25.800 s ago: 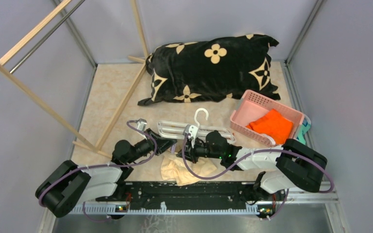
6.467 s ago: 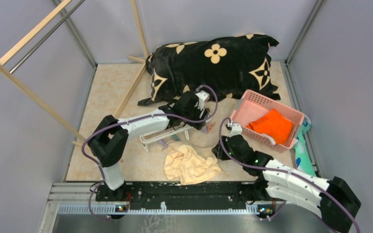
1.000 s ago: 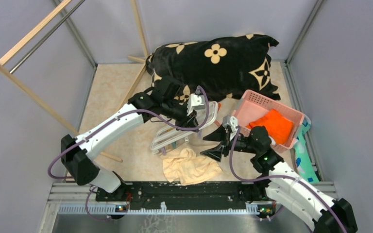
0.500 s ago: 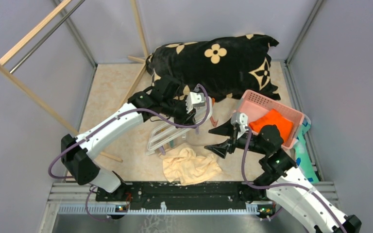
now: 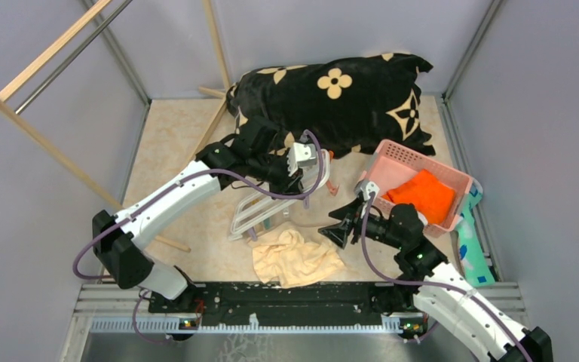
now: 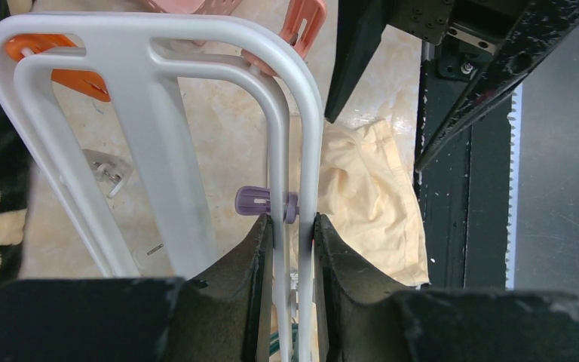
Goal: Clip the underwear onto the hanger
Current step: Open the clamp at the hanger.
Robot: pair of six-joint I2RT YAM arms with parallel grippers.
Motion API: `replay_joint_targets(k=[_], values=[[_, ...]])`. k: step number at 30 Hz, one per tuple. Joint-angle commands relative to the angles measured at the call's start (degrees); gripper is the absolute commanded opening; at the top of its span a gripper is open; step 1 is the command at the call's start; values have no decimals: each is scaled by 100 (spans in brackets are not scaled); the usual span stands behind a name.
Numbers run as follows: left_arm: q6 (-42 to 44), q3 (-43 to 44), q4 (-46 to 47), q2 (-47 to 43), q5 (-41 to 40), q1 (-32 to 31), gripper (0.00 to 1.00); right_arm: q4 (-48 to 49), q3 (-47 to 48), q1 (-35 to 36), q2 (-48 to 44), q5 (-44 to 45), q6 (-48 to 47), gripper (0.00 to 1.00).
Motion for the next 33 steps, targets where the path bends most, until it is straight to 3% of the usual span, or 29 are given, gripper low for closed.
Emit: replay_joint_targets(k=[1,7,12,17,24,30,33], values=[[114,113,136,-301,276,17,0,749,169,-7,-9,543,2,65],[119,113,122,-277,364,13,0,700,538,-7,170,1011,-347,59],[136,122,100,-308,423,13,0,105,1029,-7,446,1734,-873,63],[158,104,103,-325,483,13,0,365,1177,-7,460,1587,-1126,63],[168,111,92,-298,537,13,0,-187,1617,-7,692,3141,-1282,46],[161,97,94,-296,484,15,0,63,1547,-3,415,2720,-1525,32],[164,99,82,-277,502,13,0,27,1596,-3,391,2992,-1562,37]])
